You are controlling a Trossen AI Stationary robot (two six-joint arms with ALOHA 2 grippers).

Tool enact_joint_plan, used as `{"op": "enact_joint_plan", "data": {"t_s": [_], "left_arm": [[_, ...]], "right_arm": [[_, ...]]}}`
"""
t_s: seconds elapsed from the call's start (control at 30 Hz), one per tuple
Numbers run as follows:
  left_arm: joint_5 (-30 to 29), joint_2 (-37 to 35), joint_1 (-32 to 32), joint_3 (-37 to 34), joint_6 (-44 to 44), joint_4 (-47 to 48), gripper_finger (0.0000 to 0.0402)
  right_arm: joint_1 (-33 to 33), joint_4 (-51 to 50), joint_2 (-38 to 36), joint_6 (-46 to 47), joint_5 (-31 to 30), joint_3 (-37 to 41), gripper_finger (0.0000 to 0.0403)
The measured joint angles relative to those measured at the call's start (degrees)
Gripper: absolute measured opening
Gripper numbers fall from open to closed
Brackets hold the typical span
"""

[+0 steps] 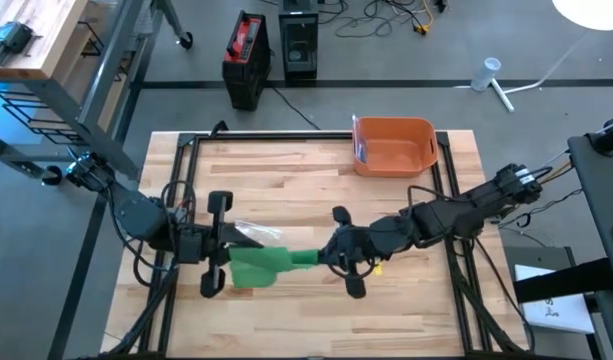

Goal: Roll bandage
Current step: Roll the green bandage

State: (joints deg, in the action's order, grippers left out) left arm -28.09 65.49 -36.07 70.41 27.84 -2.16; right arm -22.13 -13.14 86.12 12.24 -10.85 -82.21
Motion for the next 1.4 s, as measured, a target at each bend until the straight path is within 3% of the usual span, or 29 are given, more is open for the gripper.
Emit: {"op": "enact_joint_plan", "data": {"t_s": [0.1, 0.23, 0.37, 0.43, 0.6, 0.7, 0.8, 0.9, 1.0, 1.13, 1.3, 1.4], "left_arm": [[-2.64, 0.00, 0.00, 0.00, 0.12, 1.35, 0.0000], [-4.41, 0.00, 0.00, -0.02, -0.03, 3.45, 0.0000], [-4.55, -0.02, 0.00, 0.02, 0.17, 3.81, 0.0000], [-5.61, -0.03, -0.22, 0.02, 0.19, 4.85, 0.0000], [-10.29, -1.97, -0.39, 0.02, 0.23, 7.86, 0.0000], [-10.48, -2.45, -0.26, 0.04, 0.23, 8.37, 0.0000], [-10.46, -2.37, -0.25, 0.04, 0.23, 8.52, 0.0000], [-10.46, -1.98, -0.24, 0.04, 0.21, 8.38, 0.0000], [-10.46, -0.85, -0.21, 0.04, -0.17, 8.36, 0.0000], [-10.41, 0.75, -0.20, 0.04, -0.12, 7.13, 0.0000], [-10.41, 2.19, -0.20, -0.02, 0.29, 7.46, 0.0000], [-10.50, 2.29, -0.20, -0.02, 1.38, 6.29, 0.0000]], "right_arm": [[0.07, 1.48, -0.38, 1.34, -0.60, 0.00, 0.0003], [0.06, 1.36, -0.46, 0.81, 8.94, -0.43, 0.0003], [0.40, -2.07, -0.87, 0.84, 0.69, -0.92, 0.0003], [0.73, -2.26, -1.18, 0.91, 0.61, -1.04, 0.0003], [0.24, -6.07, -2.01, 0.91, 8.38, -1.05, 0.0003], [0.62, -7.02, -2.22, 1.26, 9.31, -1.05, 0.0003], [0.43, -7.50, -2.23, 0.06, 14.34, -1.05, 0.0003], [0.44, -5.69, -2.40, 0.40, 11.56, -1.05, 0.0003], [0.76, -3.21, -2.42, -1.74, 13.73, -1.07, 0.0003], [0.36, -2.83, -2.49, -1.89, 3.36, -1.07, 0.0003], [0.41, 4.14, -1.83, -2.75, 19.86, -1.07, 0.0003], [0.30, 3.35, -1.78, -2.51, 16.70, -1.07, 0.0003]]}}
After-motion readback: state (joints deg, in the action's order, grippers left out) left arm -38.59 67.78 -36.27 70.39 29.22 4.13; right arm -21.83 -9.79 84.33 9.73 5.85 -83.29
